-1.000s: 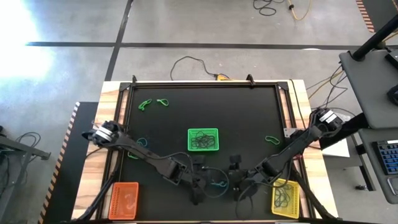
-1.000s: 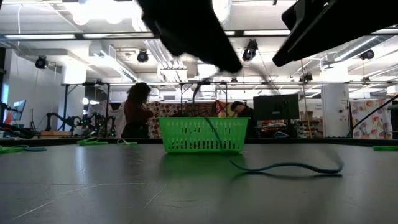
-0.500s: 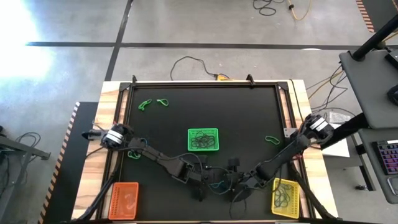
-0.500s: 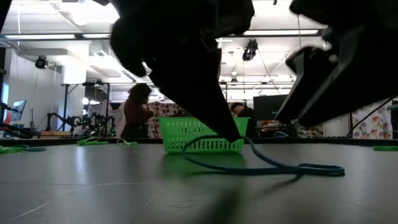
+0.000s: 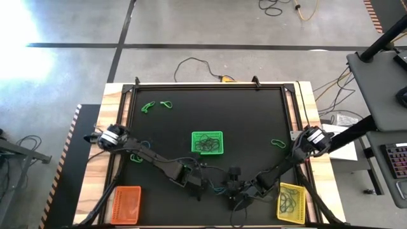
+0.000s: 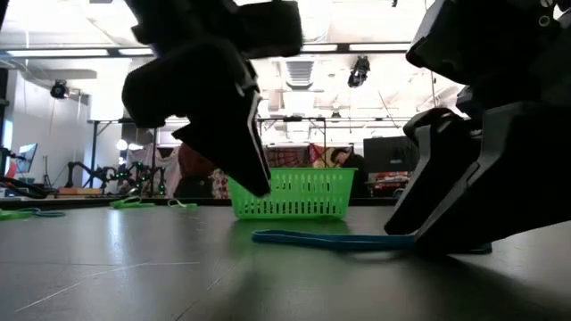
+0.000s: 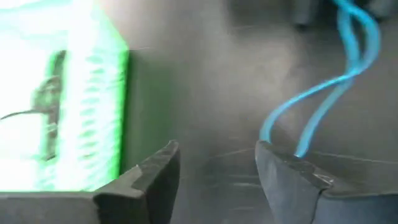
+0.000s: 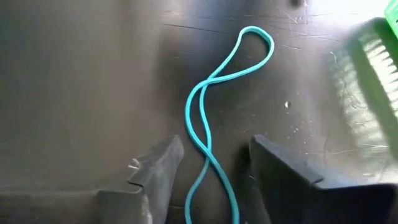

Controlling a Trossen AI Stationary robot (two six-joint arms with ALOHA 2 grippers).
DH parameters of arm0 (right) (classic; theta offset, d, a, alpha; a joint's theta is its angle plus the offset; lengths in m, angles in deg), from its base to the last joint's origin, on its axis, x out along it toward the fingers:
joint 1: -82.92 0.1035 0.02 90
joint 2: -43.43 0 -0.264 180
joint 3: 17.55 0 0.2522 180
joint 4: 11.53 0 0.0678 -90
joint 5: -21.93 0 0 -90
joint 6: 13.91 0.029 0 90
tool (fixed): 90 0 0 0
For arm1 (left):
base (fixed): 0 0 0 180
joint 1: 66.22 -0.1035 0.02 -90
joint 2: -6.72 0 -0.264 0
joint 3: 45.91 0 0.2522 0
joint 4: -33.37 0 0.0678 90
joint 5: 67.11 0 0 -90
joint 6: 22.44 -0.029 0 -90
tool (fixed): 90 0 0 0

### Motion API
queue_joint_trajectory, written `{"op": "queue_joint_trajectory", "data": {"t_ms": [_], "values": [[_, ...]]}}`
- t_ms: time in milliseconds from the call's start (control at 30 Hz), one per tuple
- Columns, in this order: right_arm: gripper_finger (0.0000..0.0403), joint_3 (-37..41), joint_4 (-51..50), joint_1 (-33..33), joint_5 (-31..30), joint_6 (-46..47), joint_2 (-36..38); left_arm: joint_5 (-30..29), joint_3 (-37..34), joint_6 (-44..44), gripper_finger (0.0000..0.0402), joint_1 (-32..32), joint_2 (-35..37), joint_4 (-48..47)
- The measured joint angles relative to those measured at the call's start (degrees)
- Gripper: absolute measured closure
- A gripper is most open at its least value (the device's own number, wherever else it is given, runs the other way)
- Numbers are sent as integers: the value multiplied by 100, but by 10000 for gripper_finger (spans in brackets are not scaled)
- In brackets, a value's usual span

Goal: Sort rubber bands into baskets
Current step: Put the blue rubber band into the yellow basket

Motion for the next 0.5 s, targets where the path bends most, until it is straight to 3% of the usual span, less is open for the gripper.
{"op": "queue_joint_trajectory", "data": {"t_ms": [100, 400, 500], "values": [[246, -4, 1, 2, 36, 30, -15, -155, -516, 189, 200, 67, 381, 517], [381, 17, -121, -22, 78, 54, -10, 65, -2771, 271, 199, 78, 1676, 3704], [389, 18, -164, -28, 73, 96, 66, 59, -3358, 269, 199, 79, 2045, 4485]]}}
